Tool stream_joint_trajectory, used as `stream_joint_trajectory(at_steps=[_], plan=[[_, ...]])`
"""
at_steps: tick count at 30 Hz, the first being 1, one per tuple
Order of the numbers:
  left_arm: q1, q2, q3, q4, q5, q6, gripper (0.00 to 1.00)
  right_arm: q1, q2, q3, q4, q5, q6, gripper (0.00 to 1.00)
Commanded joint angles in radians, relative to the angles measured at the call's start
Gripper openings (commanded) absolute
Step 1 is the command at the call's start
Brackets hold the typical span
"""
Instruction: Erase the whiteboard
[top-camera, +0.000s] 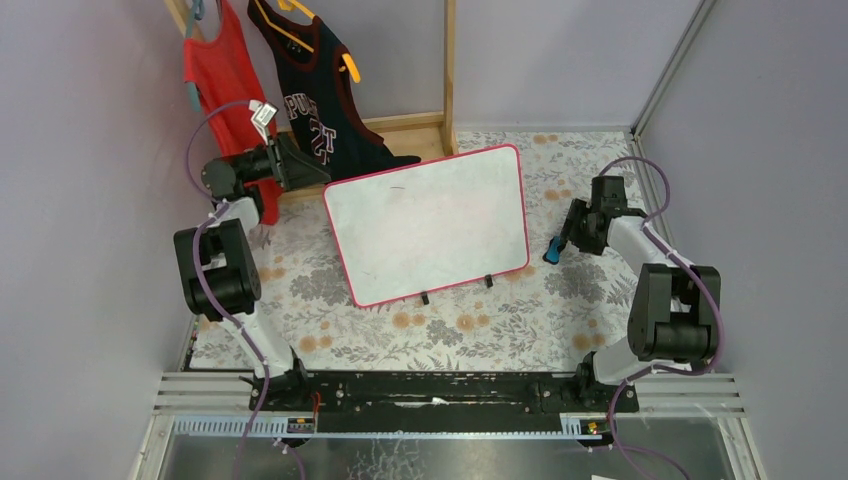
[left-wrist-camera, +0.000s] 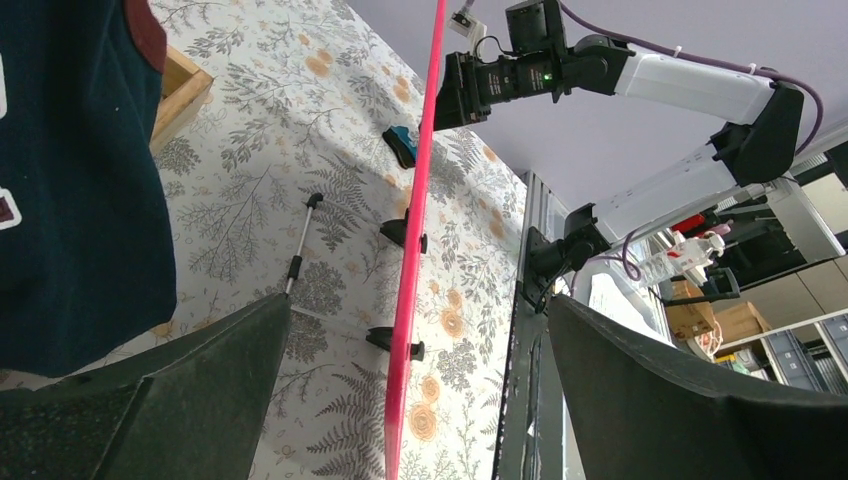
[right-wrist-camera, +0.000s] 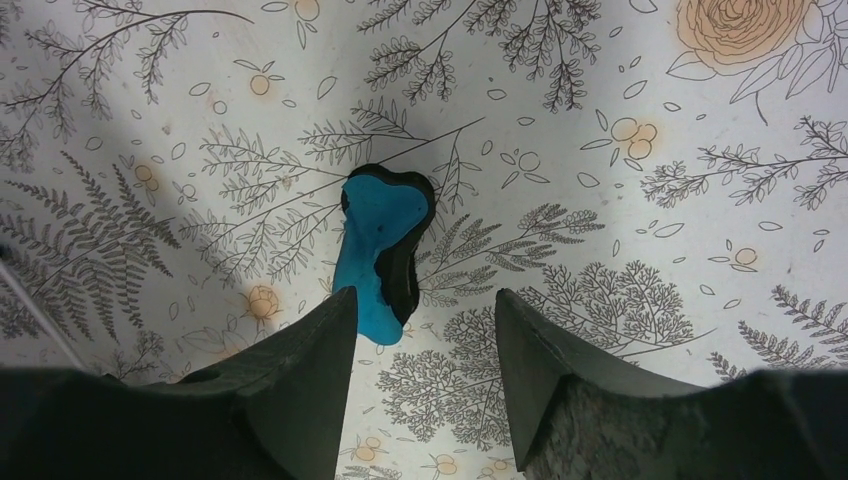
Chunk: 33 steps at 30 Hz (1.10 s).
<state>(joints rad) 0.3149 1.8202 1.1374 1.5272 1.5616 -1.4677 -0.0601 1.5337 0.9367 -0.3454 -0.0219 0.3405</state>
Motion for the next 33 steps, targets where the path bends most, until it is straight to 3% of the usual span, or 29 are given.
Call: stream_joint_trajectory(at_steps=[1, 16, 33], plan=[[-0.001, -0.059, 0.052, 0.077, 0.068, -0.044, 1.0, -0.001, -0.067, -0.005, 0.029, -0.034, 0.009, 0.58], [-0.002, -0.187, 0.132, 0.077, 0.079, -0.176, 1.0, 0.016, -0.081, -0.015, 0.04, -0.053, 0.011, 0.57], [0.002, -0.419, 0.002, 0.076, 0.101, -0.212, 1.0, 0.056, -0.104, -0.05, 0.05, 0.008, 0.009, 0.56]])
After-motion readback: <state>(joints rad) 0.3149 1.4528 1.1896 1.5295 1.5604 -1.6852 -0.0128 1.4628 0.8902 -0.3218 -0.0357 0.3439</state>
